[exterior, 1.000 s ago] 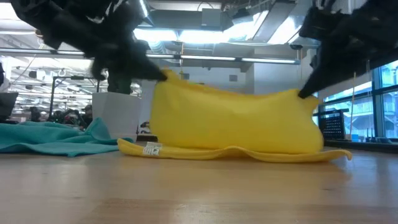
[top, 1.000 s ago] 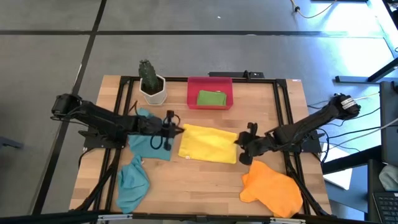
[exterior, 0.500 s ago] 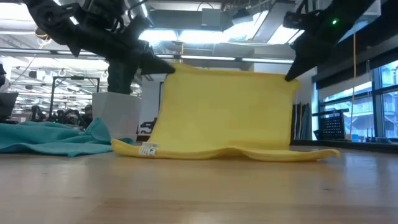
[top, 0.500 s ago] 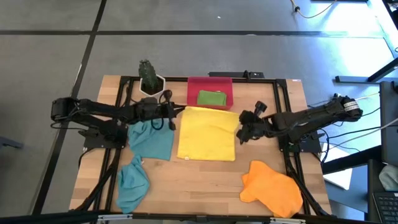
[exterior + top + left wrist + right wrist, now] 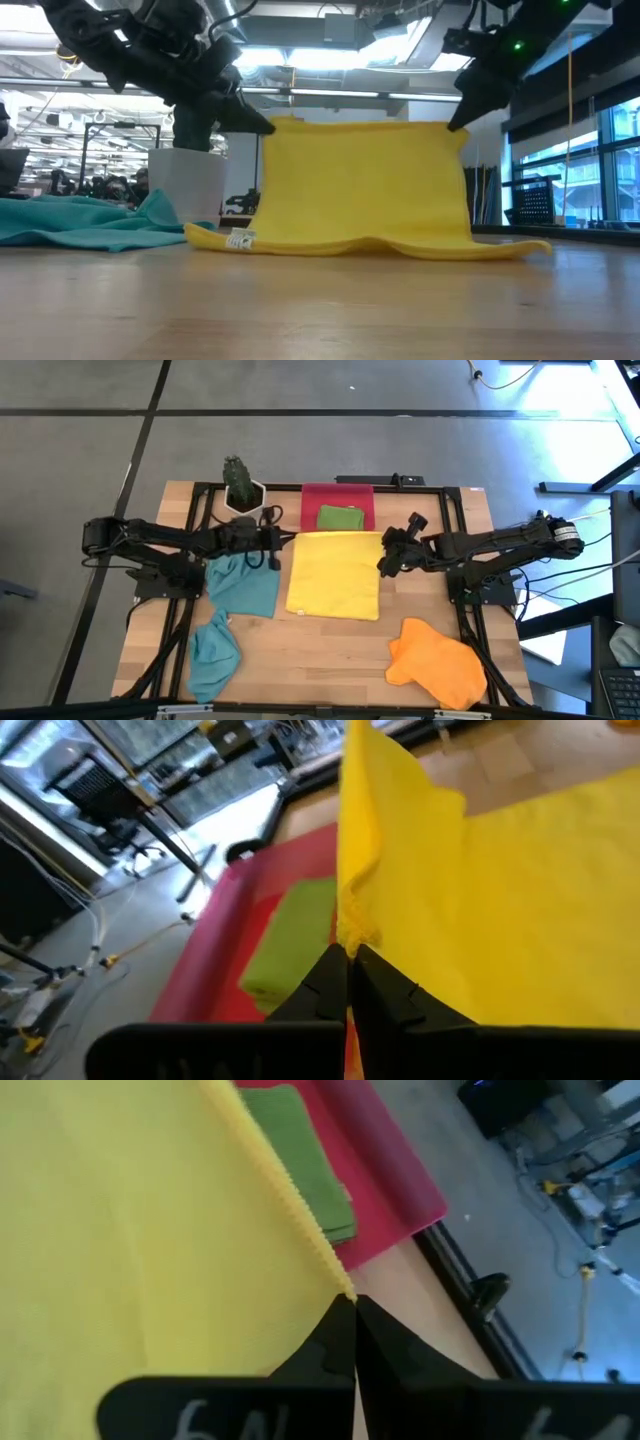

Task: Fold microfiber towels
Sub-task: Fold the yellow microfiber towel

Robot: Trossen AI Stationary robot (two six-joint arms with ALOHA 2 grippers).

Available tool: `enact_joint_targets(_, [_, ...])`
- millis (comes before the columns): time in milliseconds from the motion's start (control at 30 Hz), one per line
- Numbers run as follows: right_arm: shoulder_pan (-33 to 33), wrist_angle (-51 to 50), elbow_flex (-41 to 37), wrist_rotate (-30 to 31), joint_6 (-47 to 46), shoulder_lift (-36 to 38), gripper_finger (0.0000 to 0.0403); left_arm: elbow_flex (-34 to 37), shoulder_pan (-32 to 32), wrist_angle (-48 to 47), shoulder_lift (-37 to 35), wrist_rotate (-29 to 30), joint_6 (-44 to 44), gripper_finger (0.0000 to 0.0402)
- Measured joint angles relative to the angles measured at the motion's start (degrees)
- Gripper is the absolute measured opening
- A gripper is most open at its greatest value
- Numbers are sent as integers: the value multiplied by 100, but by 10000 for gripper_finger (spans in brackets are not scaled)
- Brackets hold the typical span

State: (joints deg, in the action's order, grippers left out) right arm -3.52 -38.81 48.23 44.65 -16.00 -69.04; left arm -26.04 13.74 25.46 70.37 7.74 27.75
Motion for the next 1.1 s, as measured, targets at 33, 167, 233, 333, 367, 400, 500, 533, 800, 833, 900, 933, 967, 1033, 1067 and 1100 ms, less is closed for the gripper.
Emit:
enact_joint_targets(33, [2, 16, 0, 80, 43, 0, 0, 0, -25, -50, 0, -5, -2, 0])
enact_joint_targets(167, [119, 35, -2, 336, 153, 0, 0, 0, -92, -101, 0, 5, -23, 0])
enact_joint_targets(233, [160, 42, -2, 231, 111, 0, 0, 0, -139, -101, 0, 10, -34, 0])
enact_joint_targets(333, [127, 42, -7, -199, -44, 0, 0, 0, -230, -164, 0, 11, -62, 0])
enact_joint_targets(367, [69, 48, -7, -361, -115, -3, 0, 0, -269, -202, 0, -27, -72, 0])
enact_joint_targets(400, [-2, 51, -7, -483, -191, -8, 0, 0, -311, -250, 0, -76, -82, 0])
enact_joint_targets(500, [-266, 57, -7, -743, -433, -70, 0, 2, -479, -376, 0, -146, -209, 0])
enact_joint_targets(533, [-359, 61, -7, -834, -493, -96, 0, 2, -545, -417, 0, -155, -250, 0])
enact_joint_targets(800, [-1176, 179, -7, -1187, -1043, -568, 0, 4, -1159, -748, 143, -170, -432, 0])
enact_joint_targets(833, [-1273, 192, -7, -1193, -1104, -657, 0, 7, -1232, -827, 153, -169, -491, 0])
enact_joint_targets(900, [-1441, 204, -7, -1246, -1242, -829, 0, 5, -1387, -779, 216, -168, -551, 0])
enact_joint_targets(933, [-1527, 222, -7, -1307, -1302, -919, 0, -4, -1456, -772, 275, -170, -570, 0])
enact_joint_targets(967, [-1603, 271, -7, -1355, -1370, -1007, 0, 2, -1526, -866, 300, -173, -600, 0])
enact_joint_targets(1033, [-1759, 425, -7, -1489, -1435, -1175, 0, 7, -1646, -843, 408, -171, -661, 0])
enact_joint_targets(1067, [-1831, 482, -7, -1543, -1475, -1244, 0, 7, -1703, -847, 464, -169, -664, 0])
enact_joint_targets(1100, [-1896, 553, -7, -1624, -1506, -1312, 0, 7, -1760, -849, 518, -169, -669, 0])
